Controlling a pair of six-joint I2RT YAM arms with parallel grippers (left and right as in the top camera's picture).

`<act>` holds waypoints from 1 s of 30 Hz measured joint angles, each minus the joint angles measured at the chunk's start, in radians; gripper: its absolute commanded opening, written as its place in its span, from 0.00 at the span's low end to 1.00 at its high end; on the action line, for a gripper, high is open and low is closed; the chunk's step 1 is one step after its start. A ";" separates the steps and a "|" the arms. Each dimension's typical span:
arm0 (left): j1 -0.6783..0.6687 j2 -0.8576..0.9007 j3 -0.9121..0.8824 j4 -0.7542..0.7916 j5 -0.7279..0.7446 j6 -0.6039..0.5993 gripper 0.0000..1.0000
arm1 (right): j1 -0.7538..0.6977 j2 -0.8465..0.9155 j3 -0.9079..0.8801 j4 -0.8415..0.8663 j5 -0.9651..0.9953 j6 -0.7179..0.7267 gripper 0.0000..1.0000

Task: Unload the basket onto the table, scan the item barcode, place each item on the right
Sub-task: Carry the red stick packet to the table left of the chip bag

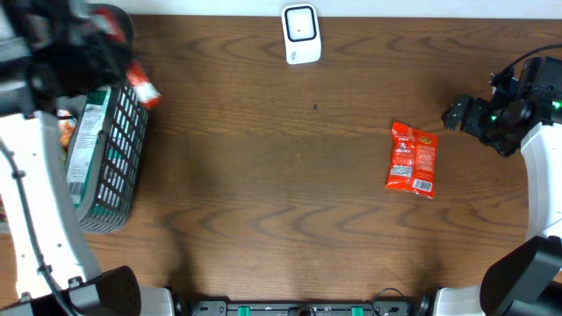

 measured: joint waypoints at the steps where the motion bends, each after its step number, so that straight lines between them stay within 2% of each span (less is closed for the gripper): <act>1: -0.035 0.003 -0.018 -0.001 0.013 0.000 0.08 | 0.000 0.000 0.000 0.000 0.000 0.000 0.99; 7: -0.270 0.053 -0.166 0.076 0.057 -0.003 0.07 | 0.000 0.000 0.000 0.000 0.000 0.000 0.99; 13: -0.504 0.166 -0.307 0.283 0.092 -0.005 0.07 | 0.000 0.000 0.000 0.000 0.000 0.000 0.99; 22: -0.761 0.448 -0.329 0.562 0.165 -0.060 0.07 | 0.000 0.000 0.000 0.000 0.000 0.000 0.99; 30: -0.903 0.616 -0.335 0.818 0.163 -0.105 0.08 | 0.000 0.000 0.000 0.000 0.000 0.000 0.99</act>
